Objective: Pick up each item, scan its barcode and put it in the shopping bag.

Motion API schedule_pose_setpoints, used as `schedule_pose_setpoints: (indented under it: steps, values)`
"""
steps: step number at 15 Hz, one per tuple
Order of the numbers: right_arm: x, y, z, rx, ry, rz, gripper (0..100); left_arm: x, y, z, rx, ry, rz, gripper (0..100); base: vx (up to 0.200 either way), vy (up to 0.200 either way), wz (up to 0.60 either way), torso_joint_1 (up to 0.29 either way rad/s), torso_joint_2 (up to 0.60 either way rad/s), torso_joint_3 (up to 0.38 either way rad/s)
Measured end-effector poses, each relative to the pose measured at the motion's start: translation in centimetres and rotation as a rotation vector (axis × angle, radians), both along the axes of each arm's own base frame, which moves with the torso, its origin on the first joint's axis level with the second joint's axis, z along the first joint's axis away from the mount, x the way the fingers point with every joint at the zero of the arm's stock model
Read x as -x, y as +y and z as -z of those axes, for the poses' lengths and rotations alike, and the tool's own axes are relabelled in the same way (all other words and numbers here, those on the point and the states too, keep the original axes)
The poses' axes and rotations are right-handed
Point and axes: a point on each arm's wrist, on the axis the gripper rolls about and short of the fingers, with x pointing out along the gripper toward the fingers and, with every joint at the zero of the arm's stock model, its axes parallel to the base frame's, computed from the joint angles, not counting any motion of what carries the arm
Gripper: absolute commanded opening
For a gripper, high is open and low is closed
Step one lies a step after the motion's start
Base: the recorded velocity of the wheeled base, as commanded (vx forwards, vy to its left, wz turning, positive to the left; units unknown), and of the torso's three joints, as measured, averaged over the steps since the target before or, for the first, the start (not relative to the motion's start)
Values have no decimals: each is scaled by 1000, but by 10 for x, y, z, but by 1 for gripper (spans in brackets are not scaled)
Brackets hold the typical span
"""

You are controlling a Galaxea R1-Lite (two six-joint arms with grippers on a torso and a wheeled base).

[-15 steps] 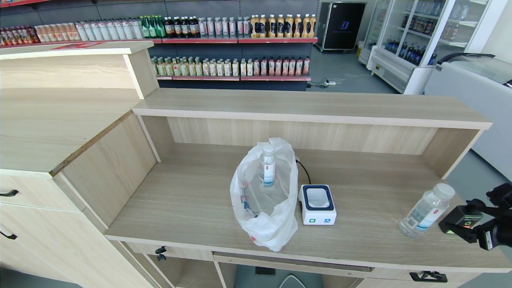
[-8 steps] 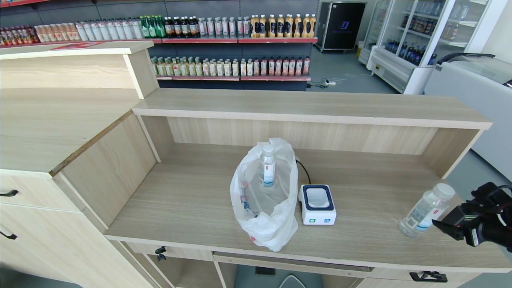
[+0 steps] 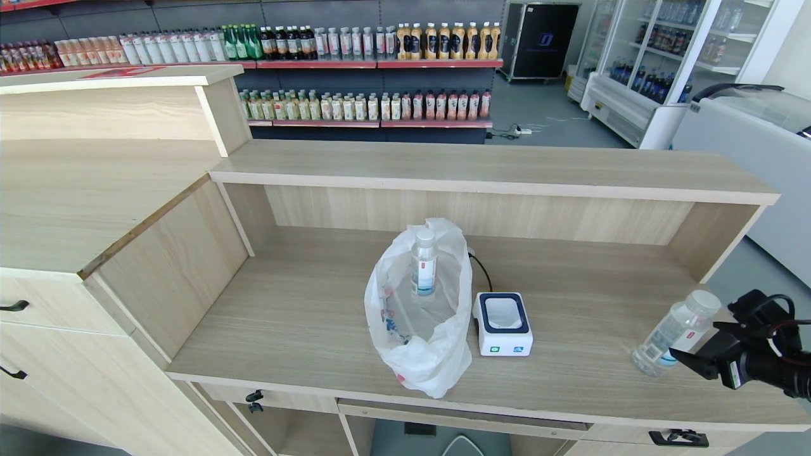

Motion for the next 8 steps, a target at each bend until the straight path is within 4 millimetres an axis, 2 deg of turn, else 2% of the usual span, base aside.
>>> schedule_pose_setpoints:
  steps: [8]
  values:
    - [-16, 6, 7, -3, -3, -42, 100, 0, 0, 0, 0, 0, 0, 100, 0, 0, 0, 0, 0, 0]
